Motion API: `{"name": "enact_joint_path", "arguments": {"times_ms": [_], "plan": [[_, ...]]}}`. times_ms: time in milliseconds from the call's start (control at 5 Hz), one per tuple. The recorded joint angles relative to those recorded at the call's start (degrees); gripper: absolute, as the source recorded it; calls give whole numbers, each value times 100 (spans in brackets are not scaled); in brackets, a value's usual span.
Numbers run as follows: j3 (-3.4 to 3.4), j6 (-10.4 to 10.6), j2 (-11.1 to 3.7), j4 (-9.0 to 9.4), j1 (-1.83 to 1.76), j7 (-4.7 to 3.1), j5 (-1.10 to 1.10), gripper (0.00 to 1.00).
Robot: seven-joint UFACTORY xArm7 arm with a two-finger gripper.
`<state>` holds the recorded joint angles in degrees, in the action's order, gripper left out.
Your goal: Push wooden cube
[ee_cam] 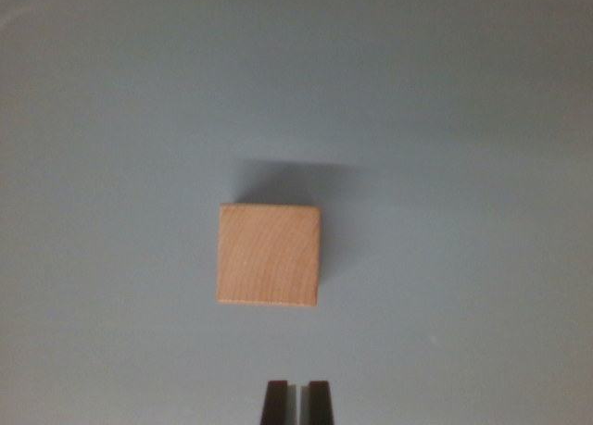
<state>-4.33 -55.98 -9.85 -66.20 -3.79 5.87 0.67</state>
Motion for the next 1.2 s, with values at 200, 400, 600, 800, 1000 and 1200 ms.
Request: {"name": "enact_joint_path", "arguments": {"times_ms": [200, 400, 600, 800, 1000, 1200], "plan": [[0, 0, 0, 0, 0, 0, 0, 0], [-13, 263, -64, 213, -21, 59, 19, 0], [-13, 263, -64, 213, -21, 59, 19, 0], [-25, 517, -125, 419, -42, 116, 38, 0], [-25, 517, -125, 419, -42, 116, 38, 0], [-36, 752, -182, 610, -61, 168, 56, 0]]}}
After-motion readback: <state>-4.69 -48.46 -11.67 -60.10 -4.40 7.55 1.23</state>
